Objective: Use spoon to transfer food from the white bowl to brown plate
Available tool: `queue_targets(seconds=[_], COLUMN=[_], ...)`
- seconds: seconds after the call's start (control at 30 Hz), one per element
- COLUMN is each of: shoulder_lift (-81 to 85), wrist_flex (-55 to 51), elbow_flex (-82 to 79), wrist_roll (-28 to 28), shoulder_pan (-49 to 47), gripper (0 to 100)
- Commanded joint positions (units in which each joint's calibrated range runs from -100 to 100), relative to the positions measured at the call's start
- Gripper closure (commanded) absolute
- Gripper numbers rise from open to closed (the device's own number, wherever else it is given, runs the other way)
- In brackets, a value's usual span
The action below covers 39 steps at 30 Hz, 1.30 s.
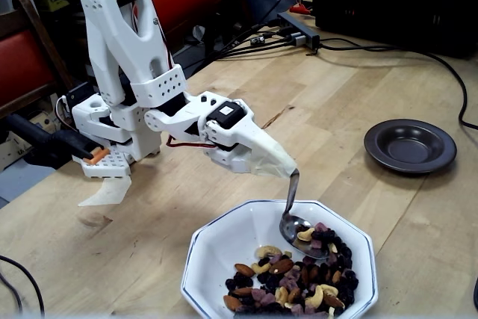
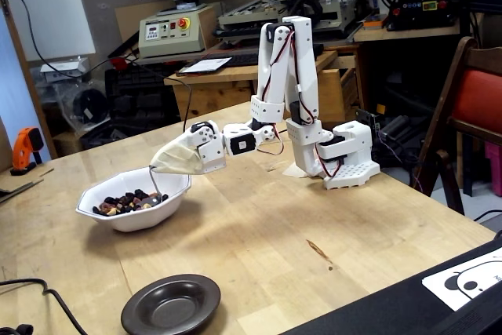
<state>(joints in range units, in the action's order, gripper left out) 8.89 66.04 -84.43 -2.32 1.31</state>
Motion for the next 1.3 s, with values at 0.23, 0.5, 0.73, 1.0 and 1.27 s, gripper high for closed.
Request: queue_targets(seconds=[0.23, 0.5, 0.73, 1.0, 1.27], shoulder_lift=[3.1, 3.1, 3.2, 3.2, 3.2], wrist_flex=[0.9, 0.9, 0.9, 0.2, 0.0], elbow_flex=[1.2, 1.2, 1.2, 7.1, 9.4], wrist_roll=[-2.8, -3.4, -3.4, -3.0, -3.0], shoulder_pan=[-0.4, -0.4, -0.2, 5.5, 7.9], gripper=[97, 97, 97, 97, 97])
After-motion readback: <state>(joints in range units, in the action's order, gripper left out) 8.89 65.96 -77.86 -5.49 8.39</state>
